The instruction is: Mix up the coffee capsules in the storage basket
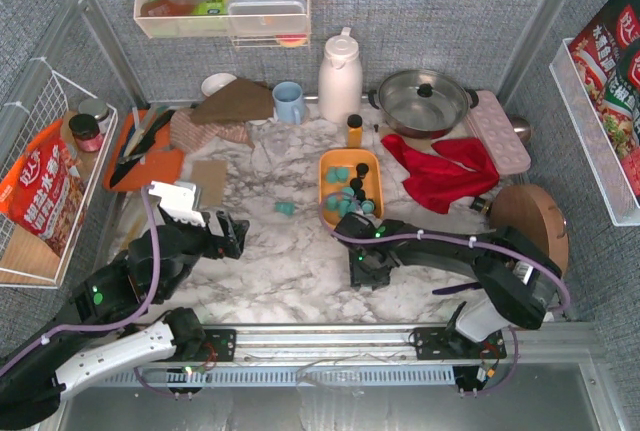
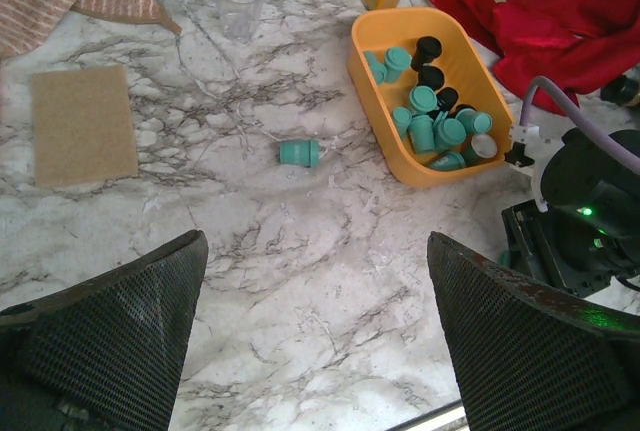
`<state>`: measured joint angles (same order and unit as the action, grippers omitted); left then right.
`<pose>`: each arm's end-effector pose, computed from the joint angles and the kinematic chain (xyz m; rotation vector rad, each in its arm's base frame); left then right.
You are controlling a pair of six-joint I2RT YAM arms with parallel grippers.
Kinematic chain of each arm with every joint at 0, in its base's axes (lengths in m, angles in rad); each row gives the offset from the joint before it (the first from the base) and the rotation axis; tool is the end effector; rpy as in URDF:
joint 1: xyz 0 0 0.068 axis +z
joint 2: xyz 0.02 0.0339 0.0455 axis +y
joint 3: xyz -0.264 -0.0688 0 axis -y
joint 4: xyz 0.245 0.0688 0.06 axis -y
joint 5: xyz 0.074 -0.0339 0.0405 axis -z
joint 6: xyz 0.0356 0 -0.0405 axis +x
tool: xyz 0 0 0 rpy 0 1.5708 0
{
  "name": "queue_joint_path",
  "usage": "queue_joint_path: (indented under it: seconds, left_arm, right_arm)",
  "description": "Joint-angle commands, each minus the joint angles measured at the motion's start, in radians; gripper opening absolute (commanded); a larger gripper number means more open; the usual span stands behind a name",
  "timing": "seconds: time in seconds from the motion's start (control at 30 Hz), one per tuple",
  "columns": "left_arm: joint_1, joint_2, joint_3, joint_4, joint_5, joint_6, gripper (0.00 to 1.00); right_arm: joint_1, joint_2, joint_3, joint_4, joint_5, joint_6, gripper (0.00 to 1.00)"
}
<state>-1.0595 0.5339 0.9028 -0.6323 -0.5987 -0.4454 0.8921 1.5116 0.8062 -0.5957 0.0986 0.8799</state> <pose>0.0662 -0.0769 0.3652 0.1361 1.8137 -0.5279 0.1653 0.1994 0.1584 0.0017 2.8876 0.2133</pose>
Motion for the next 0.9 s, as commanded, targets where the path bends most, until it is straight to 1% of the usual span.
queue_joint_path:
  seconds: [0.0,0.1,0.2,0.33,0.43,0.6,0.77,0.87]
  left_arm:
    - [-0.001,0.000,0.003,-0.010,0.008,-0.005,0.99]
    - [-0.001,0.003,0.002,-0.009,0.011,-0.006,0.99]
    - [0.000,0.004,0.004,-0.012,0.013,-0.006,0.99]
    - [-0.001,0.004,0.010,-0.018,0.014,-0.007,0.99]
    - [-0.001,0.002,0.009,-0.017,0.017,-0.007,0.99]
    - [-0.001,0.009,0.007,-0.007,0.022,-0.006,0.99]
    - [0.000,0.027,-0.002,0.005,0.018,0.001,0.99]
    - [0.000,0.038,-0.007,0.012,0.018,0.001,0.99]
  right_arm:
    - [0.003,0.018,0.006,0.049,0.001,-0.011,0.45]
    - [0.003,0.019,0.012,0.038,0.015,-0.021,0.41]
    - [0.003,0.016,0.034,0.006,0.038,-0.030,0.40]
    - [0.003,-0.008,0.053,-0.038,0.047,-0.042,0.47]
    - [0.004,-0.044,0.062,-0.066,0.062,-0.046,0.55]
    - [0.004,-0.103,0.059,-0.091,0.077,-0.074,0.66]
    - [0.002,-0.117,0.044,-0.059,0.128,-0.135,0.70]
    - [-0.005,-0.102,0.031,-0.003,0.126,-0.168,0.70]
